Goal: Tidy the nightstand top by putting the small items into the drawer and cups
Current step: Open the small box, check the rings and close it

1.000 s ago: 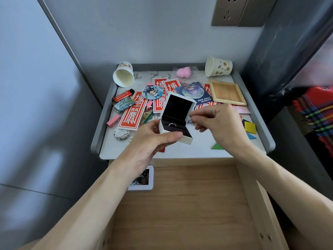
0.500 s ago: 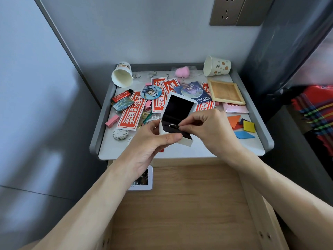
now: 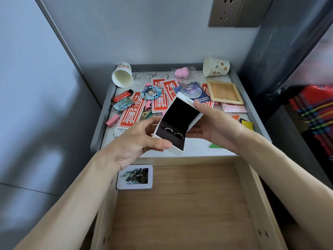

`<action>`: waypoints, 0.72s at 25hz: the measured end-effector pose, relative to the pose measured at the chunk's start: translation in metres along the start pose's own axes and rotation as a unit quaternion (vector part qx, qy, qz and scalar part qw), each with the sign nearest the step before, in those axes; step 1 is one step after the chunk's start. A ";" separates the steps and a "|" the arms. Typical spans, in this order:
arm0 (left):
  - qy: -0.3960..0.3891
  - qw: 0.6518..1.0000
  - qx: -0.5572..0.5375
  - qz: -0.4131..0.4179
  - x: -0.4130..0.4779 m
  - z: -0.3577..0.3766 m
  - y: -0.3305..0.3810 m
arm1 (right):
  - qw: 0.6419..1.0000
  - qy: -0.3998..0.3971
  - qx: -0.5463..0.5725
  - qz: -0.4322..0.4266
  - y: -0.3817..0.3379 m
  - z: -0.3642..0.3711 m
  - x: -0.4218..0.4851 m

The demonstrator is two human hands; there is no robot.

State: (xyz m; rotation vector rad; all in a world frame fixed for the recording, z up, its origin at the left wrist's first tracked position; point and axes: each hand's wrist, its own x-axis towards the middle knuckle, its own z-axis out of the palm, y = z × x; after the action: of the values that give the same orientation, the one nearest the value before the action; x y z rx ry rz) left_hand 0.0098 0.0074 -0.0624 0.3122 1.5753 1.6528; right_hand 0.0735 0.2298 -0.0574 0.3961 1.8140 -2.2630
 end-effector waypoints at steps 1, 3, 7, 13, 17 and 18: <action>-0.004 1.000 0.000 0.005 -0.002 -0.002 0.001 | 1.000 -0.026 0.016 0.008 0.000 0.001 -0.001; -0.005 1.000 0.004 0.015 -0.004 -0.003 0.002 | 0.999 -0.042 0.024 -0.009 -0.001 0.001 -0.003; 0.030 0.999 -0.006 0.021 -0.007 -0.002 -0.002 | 0.988 -0.073 -0.109 -0.079 0.000 0.016 -0.011; 0.090 0.995 -0.030 0.022 -0.032 -0.007 -0.003 | 0.915 0.005 -0.366 -0.170 0.015 0.054 -0.022; 0.098 0.993 0.053 -0.037 -0.066 -0.038 -0.007 | 0.827 0.050 -0.518 -0.211 0.040 0.079 -0.031; 0.161 0.974 0.144 -0.065 -0.072 -0.050 -0.011 | 0.811 0.048 -0.545 -0.207 0.051 0.086 -0.035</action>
State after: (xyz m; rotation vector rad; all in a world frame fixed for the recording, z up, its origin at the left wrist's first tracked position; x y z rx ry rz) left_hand 0.0264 -0.0798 -0.0569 0.0858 2.0405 1.4249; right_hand 0.1166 0.1348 -0.0747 -0.1258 3.0453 -0.9706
